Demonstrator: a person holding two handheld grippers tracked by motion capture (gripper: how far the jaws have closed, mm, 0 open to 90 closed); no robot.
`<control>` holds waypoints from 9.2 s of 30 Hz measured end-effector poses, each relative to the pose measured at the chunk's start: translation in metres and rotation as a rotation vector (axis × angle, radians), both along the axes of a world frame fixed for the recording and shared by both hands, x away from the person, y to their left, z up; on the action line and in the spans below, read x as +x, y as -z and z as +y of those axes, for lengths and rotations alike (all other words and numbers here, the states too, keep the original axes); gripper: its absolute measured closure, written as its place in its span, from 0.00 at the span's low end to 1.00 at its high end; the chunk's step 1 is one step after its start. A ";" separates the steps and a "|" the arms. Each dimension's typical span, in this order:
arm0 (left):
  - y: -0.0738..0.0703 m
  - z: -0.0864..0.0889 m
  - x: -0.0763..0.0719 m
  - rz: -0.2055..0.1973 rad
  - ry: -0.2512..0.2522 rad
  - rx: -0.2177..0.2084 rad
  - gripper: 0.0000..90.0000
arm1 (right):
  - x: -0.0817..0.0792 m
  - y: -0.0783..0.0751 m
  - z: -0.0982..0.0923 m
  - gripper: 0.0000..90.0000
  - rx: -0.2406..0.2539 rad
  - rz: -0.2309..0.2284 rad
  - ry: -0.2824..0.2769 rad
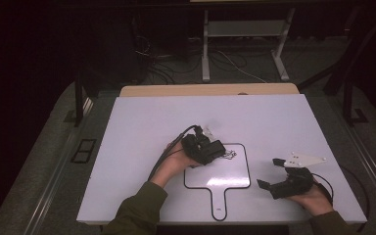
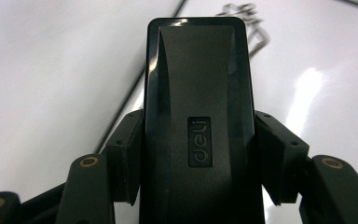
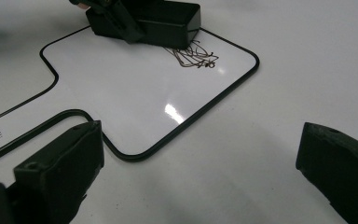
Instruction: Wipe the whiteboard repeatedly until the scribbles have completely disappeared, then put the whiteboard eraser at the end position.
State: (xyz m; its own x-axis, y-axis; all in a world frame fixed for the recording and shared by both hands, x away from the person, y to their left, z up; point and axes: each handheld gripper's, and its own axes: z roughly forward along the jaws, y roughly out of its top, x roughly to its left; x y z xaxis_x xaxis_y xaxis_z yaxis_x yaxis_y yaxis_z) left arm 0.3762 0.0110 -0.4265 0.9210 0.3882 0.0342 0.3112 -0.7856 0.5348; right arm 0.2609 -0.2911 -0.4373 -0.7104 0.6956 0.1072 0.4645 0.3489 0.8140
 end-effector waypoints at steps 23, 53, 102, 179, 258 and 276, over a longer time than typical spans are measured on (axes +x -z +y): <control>0.000 -0.008 0.003 -0.003 -0.008 0.002 0.44 | 0.000 0.000 0.000 0.00 0.000 -0.001 0.002; -0.001 -0.026 0.022 -0.061 -0.029 0.045 0.44 | 0.000 -0.001 -0.002 0.00 0.005 -0.002 0.005; -0.002 -0.067 0.018 -0.031 0.080 0.051 0.44 | 0.001 0.000 -0.003 0.00 0.005 -0.003 0.006; -0.038 -0.024 0.032 0.029 -0.052 -0.107 0.43 | -0.001 -0.001 -0.003 0.00 0.009 0.004 0.007; -0.020 -0.006 0.120 -0.031 -0.193 -0.206 0.22 | 0.008 0.007 0.001 0.00 0.047 0.046 -0.037; -0.030 0.014 0.091 -0.045 -0.168 -0.279 0.18 | 0.008 0.007 -0.006 0.00 0.060 0.045 -0.025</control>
